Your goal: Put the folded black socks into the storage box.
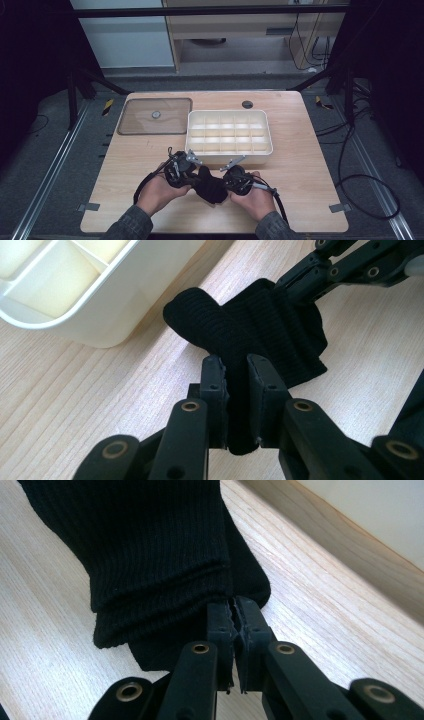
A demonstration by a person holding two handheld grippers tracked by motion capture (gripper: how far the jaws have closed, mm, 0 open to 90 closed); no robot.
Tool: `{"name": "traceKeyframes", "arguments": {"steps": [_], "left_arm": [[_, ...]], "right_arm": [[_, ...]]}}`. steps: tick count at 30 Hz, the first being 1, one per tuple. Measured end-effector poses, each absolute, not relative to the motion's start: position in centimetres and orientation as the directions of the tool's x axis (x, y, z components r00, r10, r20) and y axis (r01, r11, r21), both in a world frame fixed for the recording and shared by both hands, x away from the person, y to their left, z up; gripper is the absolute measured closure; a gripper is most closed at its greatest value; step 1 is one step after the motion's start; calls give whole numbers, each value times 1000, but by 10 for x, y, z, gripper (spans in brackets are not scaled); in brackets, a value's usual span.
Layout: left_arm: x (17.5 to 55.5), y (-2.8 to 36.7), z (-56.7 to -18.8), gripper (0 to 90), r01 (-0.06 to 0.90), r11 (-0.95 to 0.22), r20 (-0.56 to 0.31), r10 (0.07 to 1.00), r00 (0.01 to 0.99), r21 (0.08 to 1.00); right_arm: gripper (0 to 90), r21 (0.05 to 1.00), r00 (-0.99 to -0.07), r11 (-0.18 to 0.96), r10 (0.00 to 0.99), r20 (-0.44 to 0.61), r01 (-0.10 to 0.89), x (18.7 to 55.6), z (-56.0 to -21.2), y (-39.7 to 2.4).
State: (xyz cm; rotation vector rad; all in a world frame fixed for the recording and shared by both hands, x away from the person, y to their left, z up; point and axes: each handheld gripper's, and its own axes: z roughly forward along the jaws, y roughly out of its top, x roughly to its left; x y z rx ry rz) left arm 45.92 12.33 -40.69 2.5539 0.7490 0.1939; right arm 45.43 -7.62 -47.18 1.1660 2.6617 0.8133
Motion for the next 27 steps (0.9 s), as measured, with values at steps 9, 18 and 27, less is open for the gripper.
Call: {"name": "traceKeyframes", "arguments": {"steps": [9, 18, 27], "left_arm": [[456, 119, -410, 777, 459, -740, -3, 525, 851, 491], [453, 110, -412, 778, 446, -748, -6, 508, 861, 491], [451, 103, -410, 784, 425, -759, 0, 488, 873, 493]], "right_arm": [[866, 526, -697, 557, 710, 100, 643, 454, -473, -70], [865, 527, -695, 554, 712, 102, 645, 453, -474, -71], [865, 528, -688, 543, 717, 114, 653, 452, -476, -74]]}}
